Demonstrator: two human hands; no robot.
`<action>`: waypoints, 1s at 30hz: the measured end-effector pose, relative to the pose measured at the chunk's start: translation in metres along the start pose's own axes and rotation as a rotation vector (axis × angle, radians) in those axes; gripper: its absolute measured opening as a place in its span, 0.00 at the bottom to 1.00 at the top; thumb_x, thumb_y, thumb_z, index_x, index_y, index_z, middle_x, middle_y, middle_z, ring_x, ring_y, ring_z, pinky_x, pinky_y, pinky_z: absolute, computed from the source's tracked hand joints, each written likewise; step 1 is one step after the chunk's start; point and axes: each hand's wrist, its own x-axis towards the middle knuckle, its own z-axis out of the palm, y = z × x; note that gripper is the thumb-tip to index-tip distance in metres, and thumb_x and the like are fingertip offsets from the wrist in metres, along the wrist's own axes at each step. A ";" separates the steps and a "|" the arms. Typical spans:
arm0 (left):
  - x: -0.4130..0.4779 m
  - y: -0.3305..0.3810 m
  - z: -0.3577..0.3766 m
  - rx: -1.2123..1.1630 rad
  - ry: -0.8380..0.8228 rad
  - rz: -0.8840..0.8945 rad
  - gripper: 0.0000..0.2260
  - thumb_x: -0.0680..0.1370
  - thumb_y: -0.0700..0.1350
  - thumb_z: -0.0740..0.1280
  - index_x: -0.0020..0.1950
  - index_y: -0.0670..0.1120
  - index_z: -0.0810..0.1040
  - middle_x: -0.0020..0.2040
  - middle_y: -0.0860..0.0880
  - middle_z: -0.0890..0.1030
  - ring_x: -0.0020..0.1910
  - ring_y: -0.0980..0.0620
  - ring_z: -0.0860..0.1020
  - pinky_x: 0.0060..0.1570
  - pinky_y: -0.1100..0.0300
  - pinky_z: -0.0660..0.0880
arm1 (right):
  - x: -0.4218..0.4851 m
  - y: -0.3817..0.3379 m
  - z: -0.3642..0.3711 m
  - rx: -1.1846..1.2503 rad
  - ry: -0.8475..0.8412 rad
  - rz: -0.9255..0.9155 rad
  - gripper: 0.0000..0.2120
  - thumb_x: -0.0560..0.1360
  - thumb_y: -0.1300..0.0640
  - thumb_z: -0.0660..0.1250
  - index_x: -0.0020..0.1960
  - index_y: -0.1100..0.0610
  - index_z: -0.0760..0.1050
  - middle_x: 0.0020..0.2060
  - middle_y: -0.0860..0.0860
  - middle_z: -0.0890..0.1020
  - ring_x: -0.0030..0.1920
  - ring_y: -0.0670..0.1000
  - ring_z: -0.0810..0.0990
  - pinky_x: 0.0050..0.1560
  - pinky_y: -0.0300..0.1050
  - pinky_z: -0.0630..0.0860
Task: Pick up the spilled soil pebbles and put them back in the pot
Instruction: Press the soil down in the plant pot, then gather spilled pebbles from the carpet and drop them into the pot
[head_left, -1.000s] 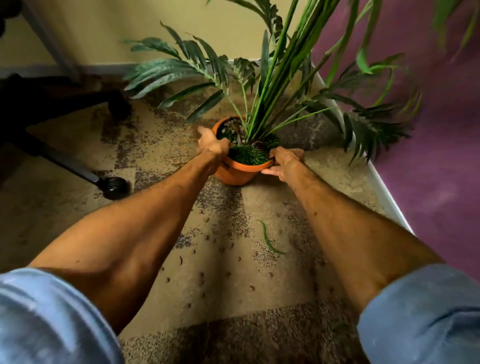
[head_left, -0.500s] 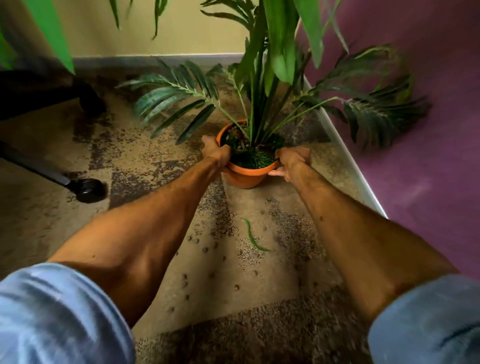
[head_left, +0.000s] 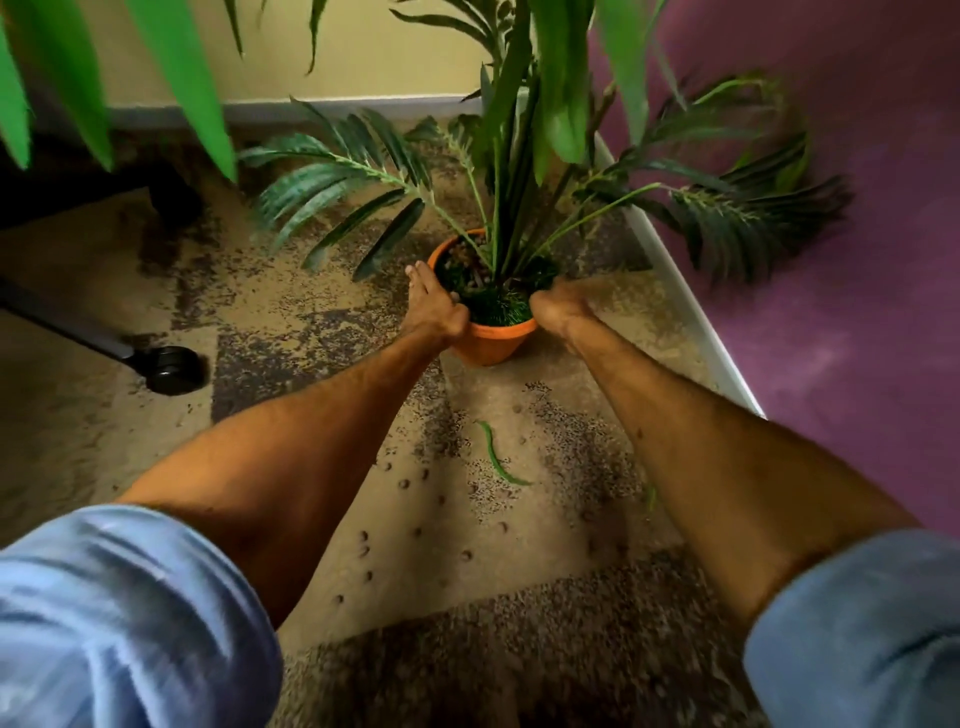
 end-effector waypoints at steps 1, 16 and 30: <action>-0.001 -0.002 -0.001 0.024 -0.011 0.016 0.36 0.87 0.46 0.56 0.86 0.39 0.36 0.86 0.38 0.38 0.86 0.39 0.45 0.85 0.49 0.49 | -0.002 0.000 0.000 -0.053 -0.023 -0.019 0.32 0.84 0.55 0.58 0.85 0.60 0.54 0.82 0.59 0.63 0.82 0.61 0.64 0.79 0.51 0.65; -0.054 -0.095 -0.056 0.485 -0.188 0.147 0.38 0.86 0.44 0.58 0.85 0.39 0.33 0.86 0.40 0.36 0.87 0.43 0.41 0.85 0.45 0.50 | -0.094 0.056 0.089 0.062 0.618 -0.187 0.13 0.79 0.56 0.62 0.62 0.51 0.74 0.61 0.55 0.77 0.66 0.60 0.76 0.60 0.57 0.72; -0.105 -0.234 -0.045 0.579 -0.050 -0.154 0.42 0.84 0.51 0.64 0.87 0.41 0.39 0.87 0.42 0.43 0.87 0.42 0.46 0.85 0.48 0.51 | -0.104 0.004 0.201 -0.412 -0.176 -0.729 0.15 0.74 0.61 0.69 0.60 0.51 0.79 0.57 0.50 0.76 0.59 0.54 0.78 0.56 0.50 0.79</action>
